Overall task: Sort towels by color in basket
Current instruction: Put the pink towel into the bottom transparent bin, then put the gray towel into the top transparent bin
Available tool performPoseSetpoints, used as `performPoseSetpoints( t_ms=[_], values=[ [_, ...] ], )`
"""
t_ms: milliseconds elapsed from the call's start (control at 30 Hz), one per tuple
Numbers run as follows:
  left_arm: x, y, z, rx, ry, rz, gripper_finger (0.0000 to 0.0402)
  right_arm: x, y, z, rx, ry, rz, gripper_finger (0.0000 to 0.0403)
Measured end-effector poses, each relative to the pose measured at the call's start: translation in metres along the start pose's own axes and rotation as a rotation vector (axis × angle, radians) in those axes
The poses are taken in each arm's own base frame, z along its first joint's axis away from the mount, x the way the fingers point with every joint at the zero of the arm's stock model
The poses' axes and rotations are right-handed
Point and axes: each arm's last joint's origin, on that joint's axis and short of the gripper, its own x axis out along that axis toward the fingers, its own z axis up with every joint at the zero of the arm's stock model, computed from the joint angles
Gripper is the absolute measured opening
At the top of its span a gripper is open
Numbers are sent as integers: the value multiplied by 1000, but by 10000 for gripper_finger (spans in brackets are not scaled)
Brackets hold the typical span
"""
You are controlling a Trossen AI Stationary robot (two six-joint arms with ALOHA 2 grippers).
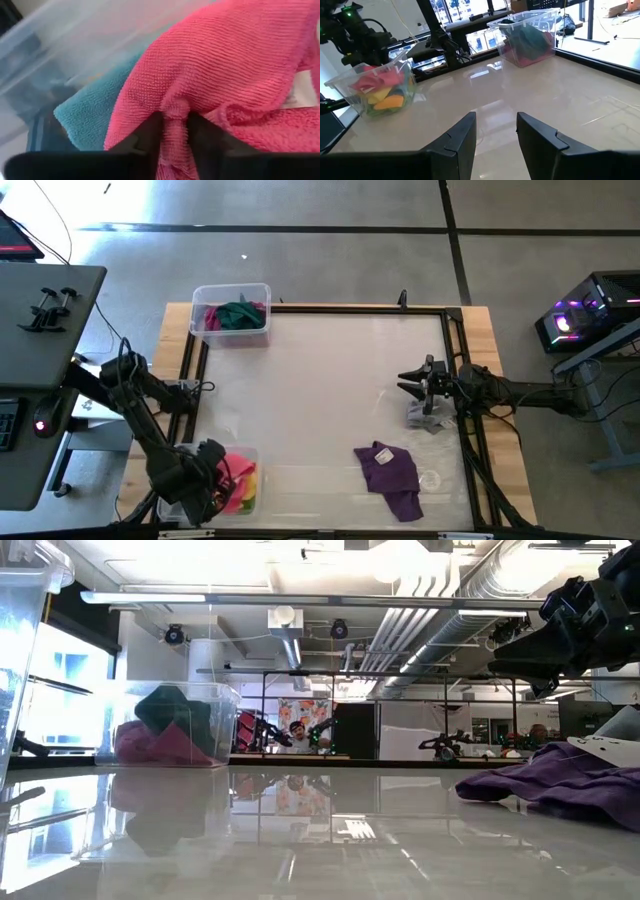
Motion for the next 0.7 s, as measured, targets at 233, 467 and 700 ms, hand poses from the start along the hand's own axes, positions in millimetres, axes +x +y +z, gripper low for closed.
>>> performPoseSetpoints(
  t_ms=[233, 467, 700],
  values=[
    [-27, -1, 1, -25, 76, -62, 150, 0, 0, 0, 0, 1, 1, 138],
    [-65, 2, 6, -71, 46, -98, 145, 0, 0, 0, 8, 2, 4, 138],
    [-76, -3, 23, 49, -377, -267, 134, 0, 0, 0, 9, 6, 14, 138]
  ],
)
